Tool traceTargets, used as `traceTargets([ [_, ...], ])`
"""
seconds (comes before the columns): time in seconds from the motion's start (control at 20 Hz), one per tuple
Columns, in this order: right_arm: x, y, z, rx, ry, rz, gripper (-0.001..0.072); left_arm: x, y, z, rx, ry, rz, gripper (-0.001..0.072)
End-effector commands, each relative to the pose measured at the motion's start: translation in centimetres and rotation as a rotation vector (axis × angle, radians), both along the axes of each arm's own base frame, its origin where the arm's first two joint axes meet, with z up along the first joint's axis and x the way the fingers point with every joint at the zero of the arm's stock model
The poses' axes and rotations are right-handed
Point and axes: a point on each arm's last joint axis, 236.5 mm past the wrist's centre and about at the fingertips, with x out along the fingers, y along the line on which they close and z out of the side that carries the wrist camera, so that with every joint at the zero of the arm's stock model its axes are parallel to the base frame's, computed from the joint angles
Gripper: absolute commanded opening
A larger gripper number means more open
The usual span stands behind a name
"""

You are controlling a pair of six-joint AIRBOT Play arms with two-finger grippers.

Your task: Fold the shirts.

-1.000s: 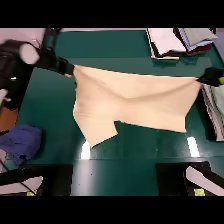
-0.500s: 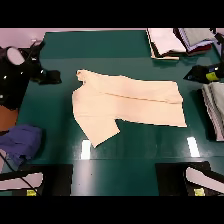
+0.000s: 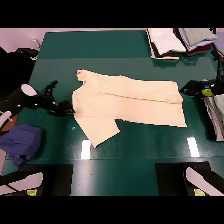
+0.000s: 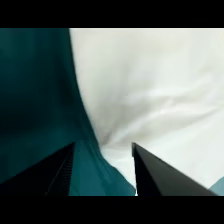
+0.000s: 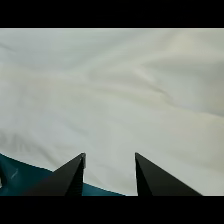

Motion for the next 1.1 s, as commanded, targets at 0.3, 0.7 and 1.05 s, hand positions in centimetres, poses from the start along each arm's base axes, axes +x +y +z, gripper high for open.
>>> traceTargets([
  [0.3, -2.3, -0.6, -1.4, 0.039, 0.073, -0.007, 0.0367, 0.9, -3.3, 0.3, 0.011, -0.088, -0.031, 0.0024],
  [0.7, -14.5, -10.1, -13.8, 0.127, 0.401, -0.476, 0.0549, 3.0, -3.2, 5.5, 0.032, -0.232, -0.076, 0.0024],
  [1.05, -10.2, -6.3, -17.2, 0.357, 0.353, -0.477, 0.0426, 3.1, -3.2, 5.5, 0.032, -0.233, -0.074, 0.0024],
])
